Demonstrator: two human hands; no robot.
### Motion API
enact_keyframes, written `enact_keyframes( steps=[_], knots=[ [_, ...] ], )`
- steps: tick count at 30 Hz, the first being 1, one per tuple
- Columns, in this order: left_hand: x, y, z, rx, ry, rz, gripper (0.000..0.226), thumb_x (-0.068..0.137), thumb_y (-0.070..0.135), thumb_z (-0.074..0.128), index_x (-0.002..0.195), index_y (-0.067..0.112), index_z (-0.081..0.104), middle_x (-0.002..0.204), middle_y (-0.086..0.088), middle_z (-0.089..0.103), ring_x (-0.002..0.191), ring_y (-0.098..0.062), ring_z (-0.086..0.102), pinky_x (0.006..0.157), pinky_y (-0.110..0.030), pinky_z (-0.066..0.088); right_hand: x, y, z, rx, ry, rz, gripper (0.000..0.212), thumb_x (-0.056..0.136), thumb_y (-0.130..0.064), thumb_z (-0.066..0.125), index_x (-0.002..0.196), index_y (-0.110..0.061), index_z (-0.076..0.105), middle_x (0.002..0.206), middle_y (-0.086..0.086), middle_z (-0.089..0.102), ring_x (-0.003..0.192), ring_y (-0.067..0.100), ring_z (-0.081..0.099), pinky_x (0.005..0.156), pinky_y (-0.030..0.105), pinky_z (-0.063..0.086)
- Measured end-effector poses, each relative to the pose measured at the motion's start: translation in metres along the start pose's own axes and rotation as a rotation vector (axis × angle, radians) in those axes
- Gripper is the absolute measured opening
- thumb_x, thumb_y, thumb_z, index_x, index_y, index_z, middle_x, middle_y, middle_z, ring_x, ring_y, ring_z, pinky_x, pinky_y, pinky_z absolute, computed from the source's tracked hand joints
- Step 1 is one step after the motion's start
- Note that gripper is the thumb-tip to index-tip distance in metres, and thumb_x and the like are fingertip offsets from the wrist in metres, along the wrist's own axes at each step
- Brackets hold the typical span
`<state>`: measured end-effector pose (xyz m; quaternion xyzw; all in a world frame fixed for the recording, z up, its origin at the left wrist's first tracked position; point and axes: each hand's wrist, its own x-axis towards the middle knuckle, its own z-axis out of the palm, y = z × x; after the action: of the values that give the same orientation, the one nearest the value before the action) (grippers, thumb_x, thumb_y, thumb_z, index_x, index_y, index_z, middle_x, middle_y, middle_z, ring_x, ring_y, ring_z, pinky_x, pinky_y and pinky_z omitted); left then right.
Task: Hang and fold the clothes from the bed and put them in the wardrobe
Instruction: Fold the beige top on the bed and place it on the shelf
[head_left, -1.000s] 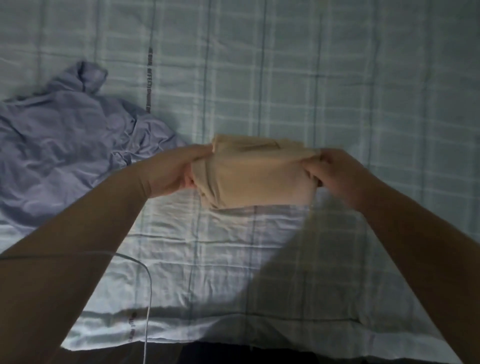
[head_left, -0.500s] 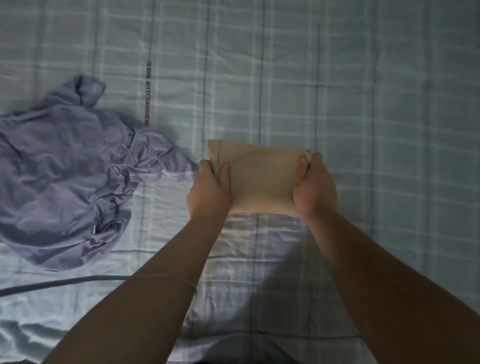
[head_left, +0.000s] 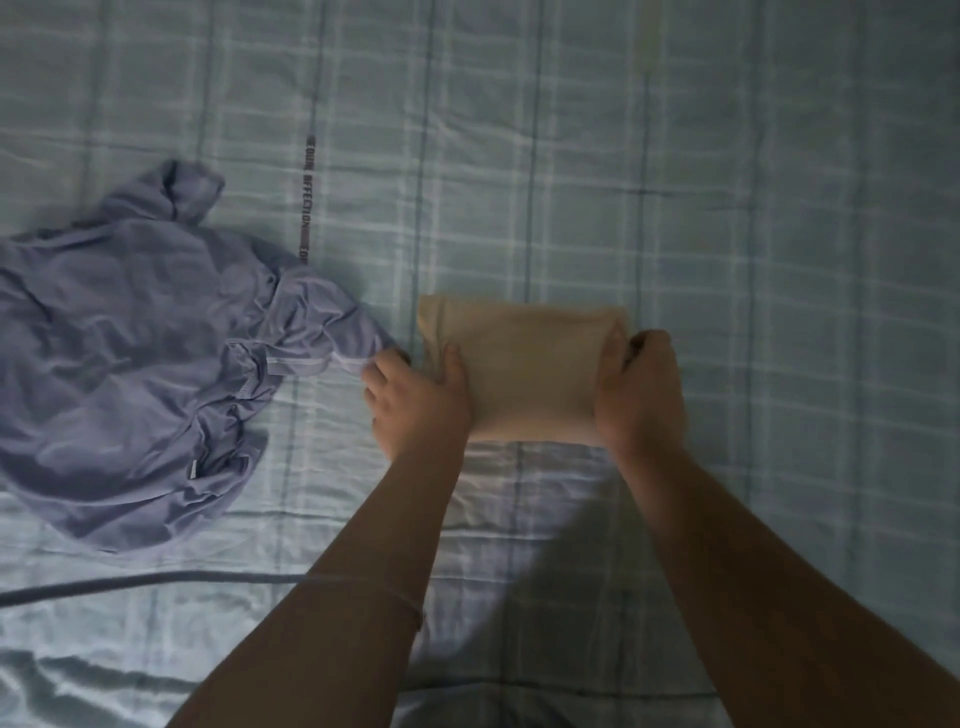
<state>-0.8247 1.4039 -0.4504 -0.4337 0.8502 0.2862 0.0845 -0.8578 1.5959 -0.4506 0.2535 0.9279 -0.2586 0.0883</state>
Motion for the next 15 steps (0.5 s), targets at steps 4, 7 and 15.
enact_keyframes(
  steps=[4,7,15],
  knots=[
    [0.003,-0.007,-0.012,-0.02,-0.167,-0.137,0.089,0.079,0.073,0.057,0.135,0.008,0.037,0.132,-0.018,0.044,0.122,-0.041,0.048,0.097,-0.05,0.041,-0.012,0.011,-0.002,-0.031,-0.114,0.103,0.056,0.09,-0.069,0.033,0.105,-0.018,0.05,0.11,0.012,0.065,0.101,0.035,0.062,0.078,0.039,0.044],
    [0.01,-0.005,-0.014,-0.046,-0.313,-0.173,0.103,0.078,0.076,0.056,0.144,0.001,0.031,0.141,-0.024,0.043,0.126,-0.042,0.048,0.102,-0.044,0.04,-0.015,0.013,-0.003,-0.017,-0.203,0.137,0.059,0.09,-0.069,0.037,0.108,-0.014,0.05,0.112,0.015,0.065,0.102,0.037,0.062,0.076,0.038,0.04],
    [0.025,-0.012,-0.017,-0.391,-0.539,-0.188,0.096,0.076,0.07,0.068,0.138,-0.001,0.051,0.134,-0.012,0.06,0.116,-0.028,0.062,0.103,-0.04,0.049,-0.007,0.011,-0.005,0.091,-0.278,0.185,0.064,0.087,-0.065,0.05,0.102,-0.004,0.063,0.106,0.02,0.068,0.094,0.035,0.065,0.076,0.032,0.045]
  ],
)
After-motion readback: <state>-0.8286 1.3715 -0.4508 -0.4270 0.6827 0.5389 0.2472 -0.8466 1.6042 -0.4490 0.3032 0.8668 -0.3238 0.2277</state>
